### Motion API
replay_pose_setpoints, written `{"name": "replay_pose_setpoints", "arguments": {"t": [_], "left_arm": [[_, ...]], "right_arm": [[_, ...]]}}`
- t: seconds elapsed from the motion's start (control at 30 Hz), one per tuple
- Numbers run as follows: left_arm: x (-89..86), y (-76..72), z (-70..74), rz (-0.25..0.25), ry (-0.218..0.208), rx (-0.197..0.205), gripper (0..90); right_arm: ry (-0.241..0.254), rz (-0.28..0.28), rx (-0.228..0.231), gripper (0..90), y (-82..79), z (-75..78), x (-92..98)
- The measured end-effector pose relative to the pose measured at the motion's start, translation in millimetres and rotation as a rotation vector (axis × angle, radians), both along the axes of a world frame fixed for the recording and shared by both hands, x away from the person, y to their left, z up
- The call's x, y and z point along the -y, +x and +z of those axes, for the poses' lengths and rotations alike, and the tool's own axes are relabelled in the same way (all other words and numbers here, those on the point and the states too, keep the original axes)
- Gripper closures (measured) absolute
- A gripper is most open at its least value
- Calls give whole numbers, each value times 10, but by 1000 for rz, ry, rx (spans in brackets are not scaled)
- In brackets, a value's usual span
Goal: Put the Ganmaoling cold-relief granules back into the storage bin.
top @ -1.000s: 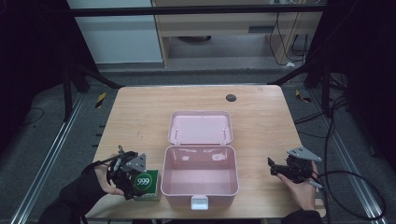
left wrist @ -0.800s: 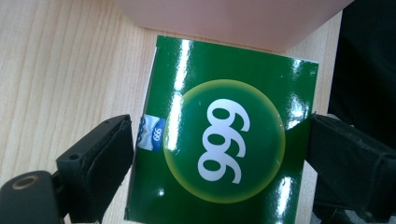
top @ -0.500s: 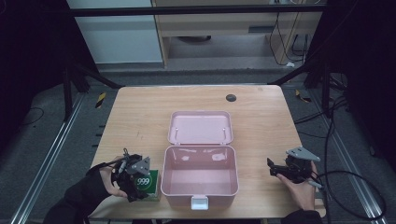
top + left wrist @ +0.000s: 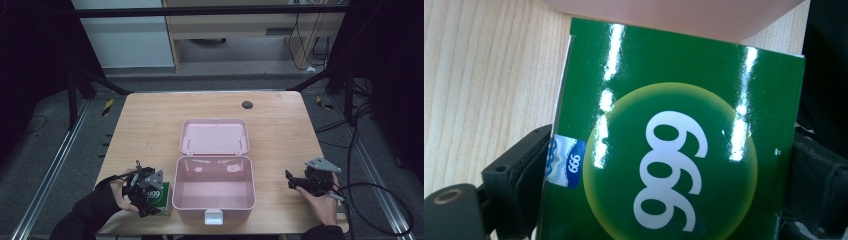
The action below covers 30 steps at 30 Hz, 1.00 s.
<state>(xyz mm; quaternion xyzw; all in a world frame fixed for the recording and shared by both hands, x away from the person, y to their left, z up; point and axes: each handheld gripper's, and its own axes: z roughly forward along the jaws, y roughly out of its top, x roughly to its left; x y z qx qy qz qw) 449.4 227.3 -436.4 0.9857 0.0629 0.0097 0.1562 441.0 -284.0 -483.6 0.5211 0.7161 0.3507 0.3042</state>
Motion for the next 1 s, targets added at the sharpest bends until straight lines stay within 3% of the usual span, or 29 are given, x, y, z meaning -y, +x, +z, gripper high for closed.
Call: {"name": "replay_pose_setpoints", "arguments": {"t": [0.63, 1.0], "left_arm": [[-46, -15, 48, 12, 10, 14, 137], [-147, -12, 498, 46, -42, 45, 139]], "right_arm": [[-2, -5, -1, 24, -1, 2, 2], [-1, -5, 0, 24, -5, 5, 4]]}}
